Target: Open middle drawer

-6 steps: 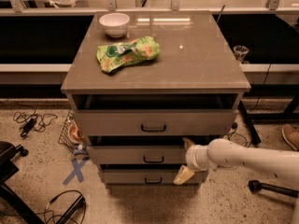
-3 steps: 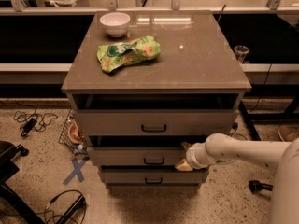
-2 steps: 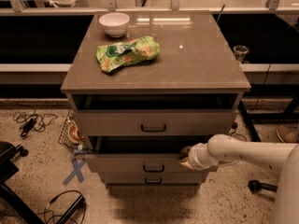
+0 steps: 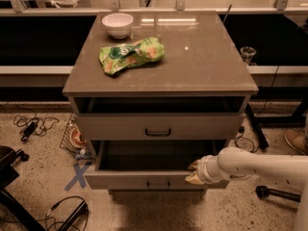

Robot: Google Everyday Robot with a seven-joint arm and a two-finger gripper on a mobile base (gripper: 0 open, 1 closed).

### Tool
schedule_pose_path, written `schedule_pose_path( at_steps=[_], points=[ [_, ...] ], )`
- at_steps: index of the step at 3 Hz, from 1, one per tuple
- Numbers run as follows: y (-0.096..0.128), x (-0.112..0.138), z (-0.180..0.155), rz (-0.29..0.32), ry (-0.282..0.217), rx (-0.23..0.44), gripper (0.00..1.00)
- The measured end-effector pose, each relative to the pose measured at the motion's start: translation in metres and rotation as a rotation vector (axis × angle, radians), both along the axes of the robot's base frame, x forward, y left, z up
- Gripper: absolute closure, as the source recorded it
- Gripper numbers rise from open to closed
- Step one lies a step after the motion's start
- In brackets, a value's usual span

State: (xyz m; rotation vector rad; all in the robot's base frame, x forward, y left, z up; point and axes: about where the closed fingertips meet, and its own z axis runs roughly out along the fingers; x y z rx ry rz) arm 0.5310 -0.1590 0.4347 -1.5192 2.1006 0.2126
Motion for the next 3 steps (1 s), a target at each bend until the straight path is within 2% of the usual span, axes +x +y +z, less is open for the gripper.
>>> schedule_pose_path(
  at_steps=[1,2,3],
  points=[
    [0.0,0.0,0.0,0.0,0.0,0.0,1.0],
    [-0.007,-0.03,0.005,0.012,0.024,0.005,1.0],
    [-0.007,-0.03,0.005,0.012,0.024,0.005,1.0]
  ],
)
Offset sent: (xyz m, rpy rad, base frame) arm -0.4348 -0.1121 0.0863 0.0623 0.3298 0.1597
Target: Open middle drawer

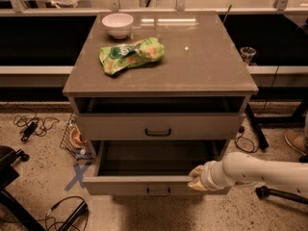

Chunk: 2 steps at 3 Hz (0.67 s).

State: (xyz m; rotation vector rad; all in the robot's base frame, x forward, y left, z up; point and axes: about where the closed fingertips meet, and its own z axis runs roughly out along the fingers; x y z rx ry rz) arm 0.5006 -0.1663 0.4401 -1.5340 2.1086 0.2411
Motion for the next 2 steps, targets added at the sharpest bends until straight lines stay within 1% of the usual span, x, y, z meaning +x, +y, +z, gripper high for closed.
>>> schedule_pose_path(
  at_steps=[1,2],
  points=[
    [-0.0016,-0.0139,-0.0072,0.013,0.022,0.008,1.0],
    [-0.0016,-0.0139,-0.007,0.013,0.022,0.008,1.0]
  ],
)
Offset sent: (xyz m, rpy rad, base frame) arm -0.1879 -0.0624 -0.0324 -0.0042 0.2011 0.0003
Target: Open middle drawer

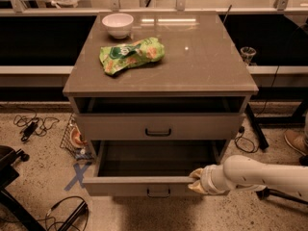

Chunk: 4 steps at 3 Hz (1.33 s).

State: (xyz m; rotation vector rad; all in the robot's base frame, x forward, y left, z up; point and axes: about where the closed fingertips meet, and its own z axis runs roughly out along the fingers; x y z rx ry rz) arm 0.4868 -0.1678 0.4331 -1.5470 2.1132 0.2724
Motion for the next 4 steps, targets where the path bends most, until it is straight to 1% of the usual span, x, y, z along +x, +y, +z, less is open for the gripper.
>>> schedule_pose_path(
  at_steps=[1,2,3,4],
  points=[
    [-0.007,-0.02,0.001,-0.01,0.021,-0.011,1.0],
    [-0.007,-0.02,0.001,-0.01,0.021,-0.011,1.0],
    [-0.01,-0.04,0.004,-0.003,0.049,-0.018,1.0],
    [-0.01,-0.04,0.004,-0.003,0.049,-0.018,0.83]
  ],
)
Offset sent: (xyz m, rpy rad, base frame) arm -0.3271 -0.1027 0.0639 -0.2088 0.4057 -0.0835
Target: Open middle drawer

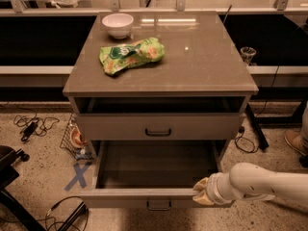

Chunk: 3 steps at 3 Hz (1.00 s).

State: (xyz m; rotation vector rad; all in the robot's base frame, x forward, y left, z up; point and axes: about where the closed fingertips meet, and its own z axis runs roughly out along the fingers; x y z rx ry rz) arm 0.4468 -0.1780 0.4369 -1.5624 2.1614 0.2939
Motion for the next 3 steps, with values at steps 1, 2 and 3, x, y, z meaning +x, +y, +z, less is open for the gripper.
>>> schedule_pose_path(
  at_steps=[1,2,3],
  points=[
    [0.0011,-0.0005,-0.0008,0.002,0.002,0.001,0.59],
    [0.002,-0.001,-0.0015,0.004,0.003,0.002,0.36],
    [0.0029,-0.0015,-0.0022,0.005,0.005,0.003,0.13]
  ],
)
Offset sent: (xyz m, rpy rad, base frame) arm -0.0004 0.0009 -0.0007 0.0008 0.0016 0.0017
